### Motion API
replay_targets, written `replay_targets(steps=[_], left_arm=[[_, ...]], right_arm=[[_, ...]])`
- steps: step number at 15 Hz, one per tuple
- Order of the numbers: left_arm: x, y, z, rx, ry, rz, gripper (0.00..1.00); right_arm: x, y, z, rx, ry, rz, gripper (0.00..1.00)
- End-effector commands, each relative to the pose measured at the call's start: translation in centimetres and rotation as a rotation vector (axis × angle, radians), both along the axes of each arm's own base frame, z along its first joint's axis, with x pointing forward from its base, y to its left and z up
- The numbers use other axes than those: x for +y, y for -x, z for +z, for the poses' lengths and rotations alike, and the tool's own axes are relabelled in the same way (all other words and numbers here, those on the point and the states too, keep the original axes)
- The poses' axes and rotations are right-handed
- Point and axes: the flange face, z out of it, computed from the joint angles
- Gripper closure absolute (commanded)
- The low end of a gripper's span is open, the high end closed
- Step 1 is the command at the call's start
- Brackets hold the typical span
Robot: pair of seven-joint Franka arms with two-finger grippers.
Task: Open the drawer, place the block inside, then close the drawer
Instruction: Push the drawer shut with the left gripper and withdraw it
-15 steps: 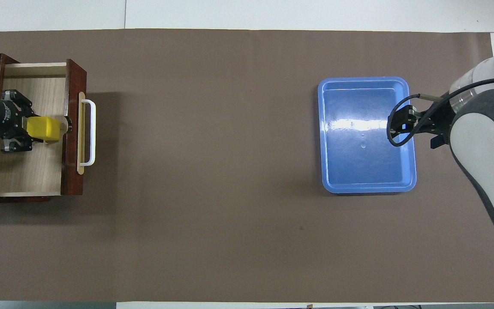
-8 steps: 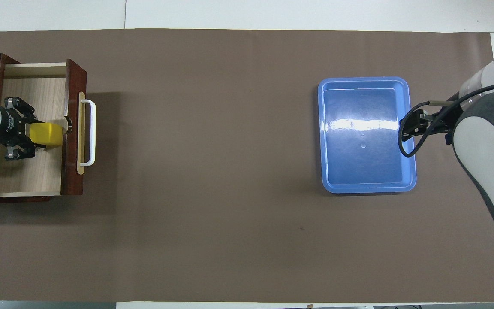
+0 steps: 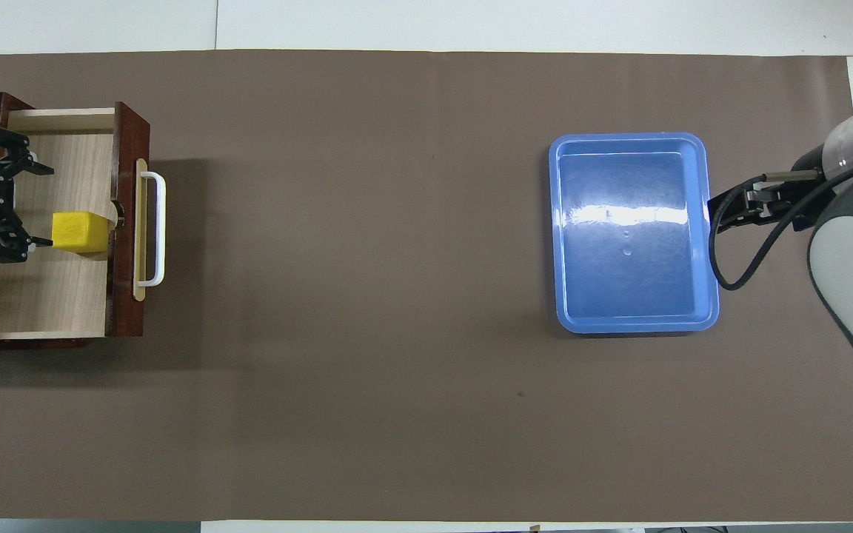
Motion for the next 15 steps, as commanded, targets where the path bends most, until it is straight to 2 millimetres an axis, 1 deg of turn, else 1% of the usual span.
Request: replay_targets(steps=[1,2,3,4,5,6,7,8,9,10,11,12,13,15], left_arm=[[-5.8,-0.1,-1.4,-0.008,0.019,0.069,0.0],[-8.8,0.0,-2.5,-0.003,0.017,0.043,0.0],[-11.5,0.1,-4.6,0.016,0.0,0.013,0.0],[-12.3,0.0,-5.8,0.019,-0.032,0.004,0.0],[-12.1,0.1,-6.6,0.023,-0.044,0.003,0.0],[-11.5,0.4,-7.4,0.027,-0.048,0.002,0.0],[-10.9,0.6,-7.9,0.025,-0.052,0.003,0.0],[-9.6,0.8,-8.5,0.032,-0.058,0.01,0.0],[-8.8,1.0,-9.0,0.034,-0.059,0.008,0.0],[-8.5,1.5,-9.5,0.037,-0.064,-0.001,0.0],[-7.3,1.7,-9.8,0.041,-0.078,-0.011,0.0],[-6.0,1.4,-9.6,0.043,-0.091,-0.024,0.0],[-5.4,1.3,-9.4,0.042,-0.094,-0.034,0.0],[-3.6,1.1,-9.5,0.042,-0.094,-0.048,0.0]], right_arm=[[0.0,0.3,1.1,-0.021,0.001,0.022,0.0],[0.0,0.5,1.1,-0.016,0.0,0.022,0.0],[0.0,0.6,0.9,-0.012,0.001,0.022,0.0],[0.1,0.7,0.9,-0.007,0.001,0.022,0.0],[-0.1,0.7,0.8,0.002,0.001,0.02,0.0],[-0.1,1.1,0.6,0.032,0.002,0.019,0.0],[-0.3,1.3,0.5,0.049,0.003,0.016,0.0],[-0.6,1.3,0.6,0.049,0.004,0.01,0.0],[-0.8,1.2,0.6,0.05,0.002,0.006,0.0],[-0.7,1.2,0.7,0.046,0.004,0.008,0.0],[-0.5,1.2,0.6,0.046,0.004,0.011,0.0],[-0.2,1.2,0.5,0.043,0.004,0.014,0.0],[-0.1,1.2,0.5,0.042,0.004,0.013,0.0],[-0.1,1.2,0.6,0.04,0.004,0.011,0.0]])
